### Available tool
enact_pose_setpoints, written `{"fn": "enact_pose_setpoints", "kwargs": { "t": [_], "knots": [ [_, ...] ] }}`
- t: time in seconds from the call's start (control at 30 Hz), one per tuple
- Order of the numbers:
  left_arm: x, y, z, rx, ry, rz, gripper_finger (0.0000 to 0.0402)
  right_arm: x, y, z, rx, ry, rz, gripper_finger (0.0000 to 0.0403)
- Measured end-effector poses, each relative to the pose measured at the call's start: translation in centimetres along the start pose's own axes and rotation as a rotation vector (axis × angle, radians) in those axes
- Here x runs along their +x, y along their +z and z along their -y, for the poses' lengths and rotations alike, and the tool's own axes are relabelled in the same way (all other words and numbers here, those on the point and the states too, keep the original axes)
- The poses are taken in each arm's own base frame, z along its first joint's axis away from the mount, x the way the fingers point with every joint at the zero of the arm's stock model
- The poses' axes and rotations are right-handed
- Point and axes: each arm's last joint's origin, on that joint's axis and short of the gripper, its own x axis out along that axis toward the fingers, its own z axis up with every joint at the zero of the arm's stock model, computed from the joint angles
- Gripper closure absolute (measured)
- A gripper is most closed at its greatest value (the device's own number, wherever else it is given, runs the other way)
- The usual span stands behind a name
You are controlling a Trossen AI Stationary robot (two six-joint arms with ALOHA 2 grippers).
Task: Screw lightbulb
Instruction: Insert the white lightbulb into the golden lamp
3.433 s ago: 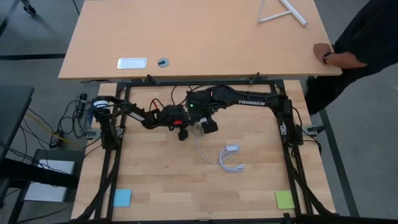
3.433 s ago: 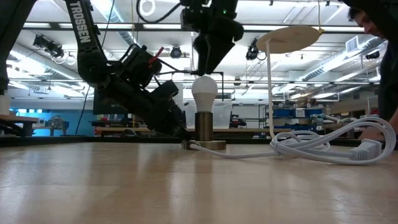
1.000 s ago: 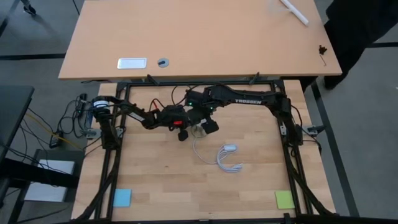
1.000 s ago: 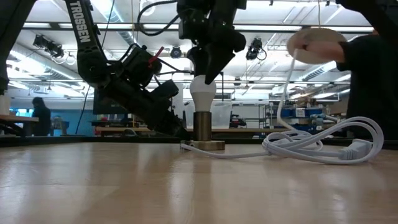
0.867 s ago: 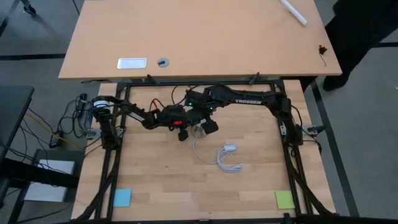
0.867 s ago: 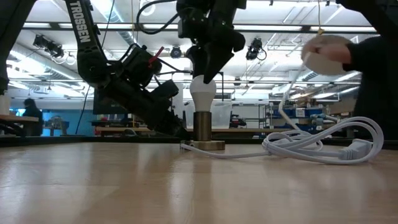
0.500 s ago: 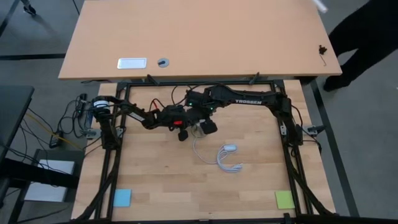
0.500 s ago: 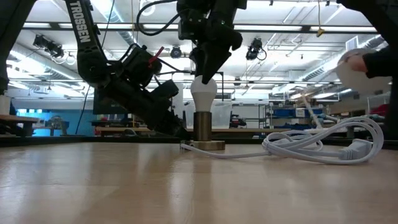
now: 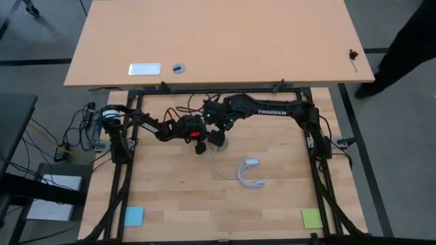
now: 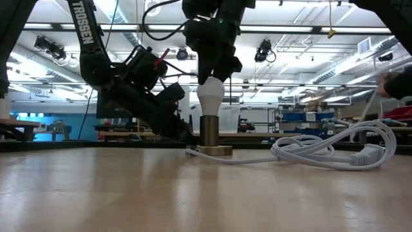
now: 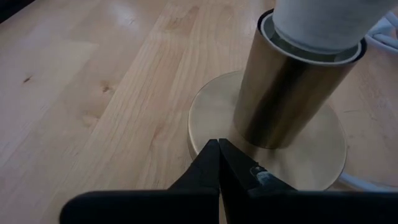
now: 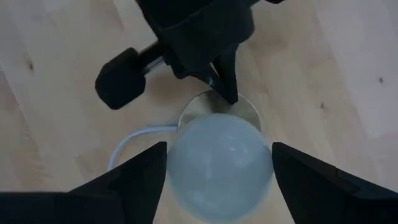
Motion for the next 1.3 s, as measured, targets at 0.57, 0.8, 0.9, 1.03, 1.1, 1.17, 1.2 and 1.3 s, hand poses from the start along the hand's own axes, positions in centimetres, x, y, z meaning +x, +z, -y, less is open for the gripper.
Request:
{"fn": "enact_pose_setpoints", "kwargs": {
  "t": [0.57, 0.8, 0.9, 1.03, 1.1, 1.17, 1.2, 1.3],
  "knots": [
    [0.0, 0.0, 0.0, 0.000, 0.002, 0.000, 0.0399, -2.5, 0.4, -0.4, -0.775, -0.043, 0.039, 0.0068],
    [0.0, 0.0, 0.0, 0.000, 0.002, 0.000, 0.0399, -1.0, -0.3, -0.1, -0.855, -0.020, -0.018, 0.0073],
    [0.0, 0.0, 0.0, 0.000, 0.001, 0.000, 0.0399, -0.1, -0.6, 0.2, -0.874, -0.017, -0.045, 0.0073],
    [0.0, 0.0, 0.0, 0.000, 0.001, 0.000, 0.0399, 0.7, -0.7, 0.2, -0.878, -0.019, -0.035, 0.0076],
    [0.0, 0.0, 0.0, 0.000, 0.001, 0.000, 0.0399, 1.0, -0.7, 0.2, -0.878, -0.019, -0.032, 0.0079],
    [0.0, 0.0, 0.0, 0.000, 0.001, 0.000, 0.0399, 1.1, -0.8, 0.2, -0.872, -0.019, -0.035, 0.0082],
    [0.0, 0.0, 0.0, 0.000, 0.001, -0.001, 0.0399, 1.2, -0.8, 0.2, -0.862, -0.019, -0.037, 0.0085],
    [0.0, 0.0, 0.0, 0.000, 0.001, 0.000, 0.0399, 1.3, -0.8, 0.3, -0.801, -0.023, -0.035, 0.0094]
  ]
}}
